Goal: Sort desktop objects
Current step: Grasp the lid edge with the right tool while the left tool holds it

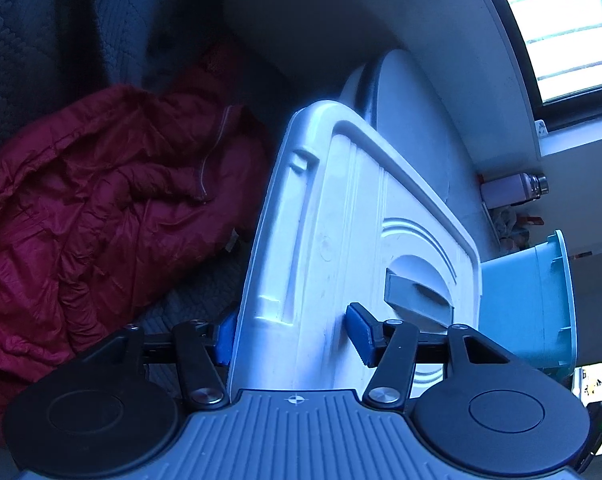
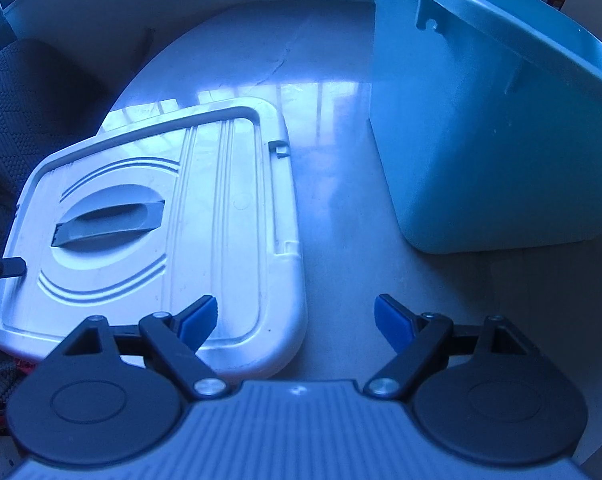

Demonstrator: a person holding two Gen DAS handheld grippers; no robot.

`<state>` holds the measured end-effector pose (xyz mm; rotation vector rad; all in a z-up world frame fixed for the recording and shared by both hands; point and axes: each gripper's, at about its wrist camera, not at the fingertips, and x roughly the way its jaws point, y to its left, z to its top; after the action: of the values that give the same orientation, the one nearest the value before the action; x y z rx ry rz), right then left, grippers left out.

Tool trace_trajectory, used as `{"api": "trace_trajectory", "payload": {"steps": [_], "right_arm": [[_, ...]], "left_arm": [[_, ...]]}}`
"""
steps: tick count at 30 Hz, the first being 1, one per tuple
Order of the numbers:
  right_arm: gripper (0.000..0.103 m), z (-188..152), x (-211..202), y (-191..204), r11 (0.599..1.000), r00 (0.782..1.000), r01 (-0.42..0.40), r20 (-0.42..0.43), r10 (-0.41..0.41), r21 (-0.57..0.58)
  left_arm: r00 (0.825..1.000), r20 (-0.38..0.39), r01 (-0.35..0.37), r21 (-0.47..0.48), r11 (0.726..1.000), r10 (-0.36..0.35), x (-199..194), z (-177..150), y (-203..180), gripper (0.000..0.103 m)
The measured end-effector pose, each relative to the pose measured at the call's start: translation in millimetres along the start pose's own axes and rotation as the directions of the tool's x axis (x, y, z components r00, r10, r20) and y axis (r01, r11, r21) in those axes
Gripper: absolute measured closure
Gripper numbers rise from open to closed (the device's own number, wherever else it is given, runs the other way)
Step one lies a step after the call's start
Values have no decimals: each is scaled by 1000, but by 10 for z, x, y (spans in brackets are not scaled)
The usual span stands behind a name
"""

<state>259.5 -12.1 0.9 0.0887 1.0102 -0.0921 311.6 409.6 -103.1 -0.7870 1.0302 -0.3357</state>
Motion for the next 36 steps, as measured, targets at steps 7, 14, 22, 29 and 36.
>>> {"api": "trace_trajectory", "payload": {"steps": [7, 14, 22, 29, 36], "right_arm": [[17, 73, 38, 19, 999, 999, -35, -9, 35, 3], [17, 190, 190, -141, 979, 981, -173, -66, 181, 110], [42, 111, 170, -134, 948, 953, -279, -76, 293, 156], [46, 124, -82, -152, 944, 953, -296, -20, 302, 146], [50, 32, -353, -279, 924, 939, -343, 24, 344, 172]], "left_arm": [[1000, -8, 14, 10, 1000, -14, 53, 49, 29, 43], [999, -11, 32, 11, 999, -32, 85, 57, 63, 43], [1000, 10, -3, 40, 999, 2, -2, 62, -13, 43], [999, 49, -7, 94, 996, 2, -180, 77, -236, 46], [995, 95, 13, 105, 994, -24, -379, 31, -380, 47]]}}
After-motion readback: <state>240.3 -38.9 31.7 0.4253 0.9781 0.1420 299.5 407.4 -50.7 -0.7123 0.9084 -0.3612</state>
